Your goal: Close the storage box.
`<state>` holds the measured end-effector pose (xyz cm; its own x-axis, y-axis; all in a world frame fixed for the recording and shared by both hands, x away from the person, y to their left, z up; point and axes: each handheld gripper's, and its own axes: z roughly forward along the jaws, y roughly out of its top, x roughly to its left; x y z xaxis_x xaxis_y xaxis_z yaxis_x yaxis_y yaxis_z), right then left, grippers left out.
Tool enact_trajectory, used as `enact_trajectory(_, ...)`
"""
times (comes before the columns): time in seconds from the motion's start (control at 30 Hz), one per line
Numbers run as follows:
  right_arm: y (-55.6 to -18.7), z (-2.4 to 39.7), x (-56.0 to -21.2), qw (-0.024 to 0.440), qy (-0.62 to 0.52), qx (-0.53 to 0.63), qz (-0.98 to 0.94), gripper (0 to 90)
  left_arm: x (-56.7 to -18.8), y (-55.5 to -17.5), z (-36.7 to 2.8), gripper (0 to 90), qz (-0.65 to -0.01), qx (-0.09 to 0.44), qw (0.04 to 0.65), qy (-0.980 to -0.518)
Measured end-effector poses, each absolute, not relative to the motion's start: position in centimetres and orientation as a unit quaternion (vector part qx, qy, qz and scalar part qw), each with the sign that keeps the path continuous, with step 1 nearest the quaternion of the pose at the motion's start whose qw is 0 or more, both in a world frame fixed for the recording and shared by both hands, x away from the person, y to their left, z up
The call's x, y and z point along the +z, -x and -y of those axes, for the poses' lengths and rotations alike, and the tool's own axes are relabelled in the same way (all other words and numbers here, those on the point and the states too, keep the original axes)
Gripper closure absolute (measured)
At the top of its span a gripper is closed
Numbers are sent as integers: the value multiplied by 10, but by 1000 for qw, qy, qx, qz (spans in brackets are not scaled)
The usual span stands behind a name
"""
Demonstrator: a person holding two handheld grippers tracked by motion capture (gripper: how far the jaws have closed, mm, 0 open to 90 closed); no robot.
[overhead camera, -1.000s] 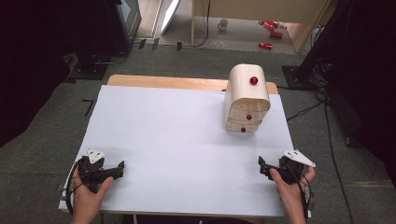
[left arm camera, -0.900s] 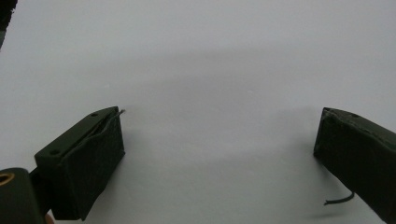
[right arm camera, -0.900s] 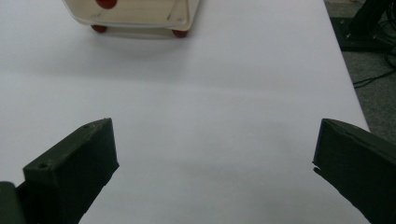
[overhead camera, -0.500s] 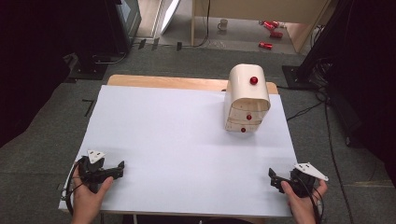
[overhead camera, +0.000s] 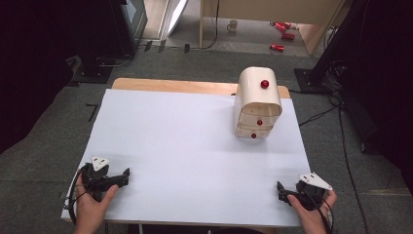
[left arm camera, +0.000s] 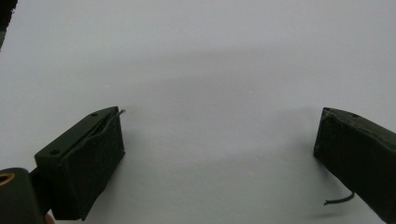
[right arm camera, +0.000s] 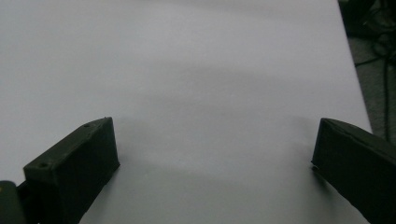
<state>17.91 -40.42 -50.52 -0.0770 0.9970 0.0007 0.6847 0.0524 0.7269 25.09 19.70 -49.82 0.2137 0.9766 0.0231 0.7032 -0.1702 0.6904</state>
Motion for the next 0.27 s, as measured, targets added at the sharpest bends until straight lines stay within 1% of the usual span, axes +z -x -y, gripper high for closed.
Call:
enact_trajectory(0.03, -180, 406, -505, 262, -627, 295, -672, 0, -498, -251, -197, 16, -578, 242, 283, -726)
enact_trajectory(0.27, -180, 405, -505, 264, -627, 292, -673, 0, -498, -251, -197, 16, -579, 242, 283, -726)
